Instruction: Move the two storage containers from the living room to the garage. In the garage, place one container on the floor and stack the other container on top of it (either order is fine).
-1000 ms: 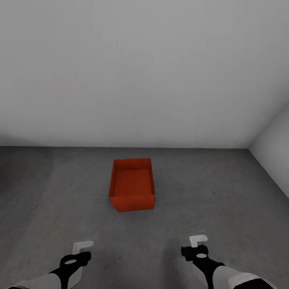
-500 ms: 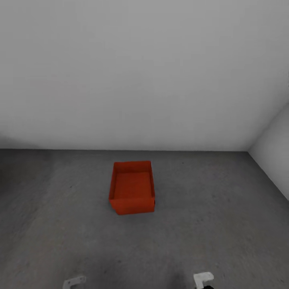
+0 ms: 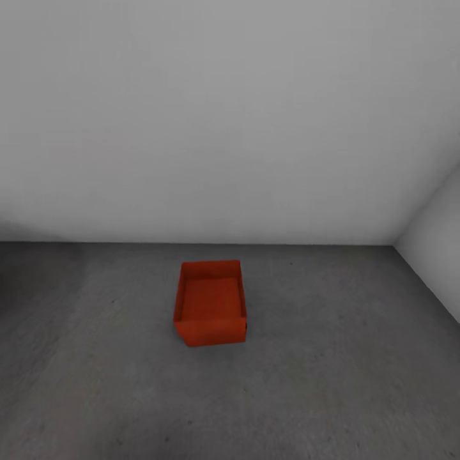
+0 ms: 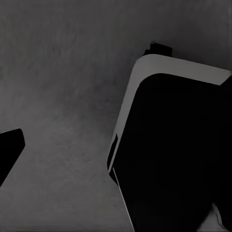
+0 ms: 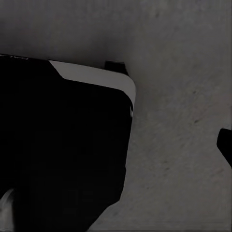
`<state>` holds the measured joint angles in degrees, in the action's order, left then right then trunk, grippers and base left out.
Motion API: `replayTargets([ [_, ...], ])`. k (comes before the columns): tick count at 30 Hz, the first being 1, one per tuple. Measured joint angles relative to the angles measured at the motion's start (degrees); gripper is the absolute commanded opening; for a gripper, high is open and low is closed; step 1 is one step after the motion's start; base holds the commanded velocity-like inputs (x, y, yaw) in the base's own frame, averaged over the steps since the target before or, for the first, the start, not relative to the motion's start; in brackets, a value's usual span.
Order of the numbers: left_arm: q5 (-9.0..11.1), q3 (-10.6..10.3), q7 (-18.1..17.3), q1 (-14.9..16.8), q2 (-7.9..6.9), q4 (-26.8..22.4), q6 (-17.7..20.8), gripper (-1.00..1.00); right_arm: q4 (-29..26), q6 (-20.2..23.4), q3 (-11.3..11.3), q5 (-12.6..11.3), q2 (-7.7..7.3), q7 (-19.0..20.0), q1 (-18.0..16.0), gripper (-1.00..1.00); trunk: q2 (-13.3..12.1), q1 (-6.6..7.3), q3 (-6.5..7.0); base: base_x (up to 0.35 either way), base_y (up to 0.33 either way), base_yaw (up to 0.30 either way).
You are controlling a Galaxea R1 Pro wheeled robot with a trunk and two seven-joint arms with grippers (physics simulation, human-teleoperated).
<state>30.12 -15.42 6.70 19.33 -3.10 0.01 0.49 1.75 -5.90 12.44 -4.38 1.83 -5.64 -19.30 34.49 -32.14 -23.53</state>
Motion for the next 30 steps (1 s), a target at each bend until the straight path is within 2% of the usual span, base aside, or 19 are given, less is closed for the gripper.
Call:
replayTargets([
  [5, 0.1, 0.0, -0.1, -1.2, 1.26, 0.0, -1.0, 1.0, 0.0, -0.2, -0.1, -0.2, -0.08, 0.0, 2.0, 1.0, 0.0, 0.0, 0.47, 0.0, 0.0, 0.0],
  [8, 0.2, 0.0, -0.2, -2.0, 1.5, 0.0, -1.1, 1.0, 0.0, -0.4, -0.1, -0.3, -0.1, 0.1, 3.2, 1.0, 0.0, 0.0, 0.75, 0.0, 0.0, 0.0],
  [18, -0.5, -0.2, -0.1, -2.6, 1.45, -0.2, -1.8, 1.0, 0.0, -0.8, -0.1, -0.2, -0.11, 0.1, 5.2, 1.0, 0.0, 0.0, 1.69, 0.0, 0.0, 0.0],
  [30, -0.5, -0.2, -0.1, -2.7, 1.45, -0.3, -2.0, 1.0, 0.0, -0.8, 0.0, 0.0, -0.1, 0.2, 5.5, 1.0, 0.0, 0.0, 2.82, 0.0, 0.0, 0.0],
])
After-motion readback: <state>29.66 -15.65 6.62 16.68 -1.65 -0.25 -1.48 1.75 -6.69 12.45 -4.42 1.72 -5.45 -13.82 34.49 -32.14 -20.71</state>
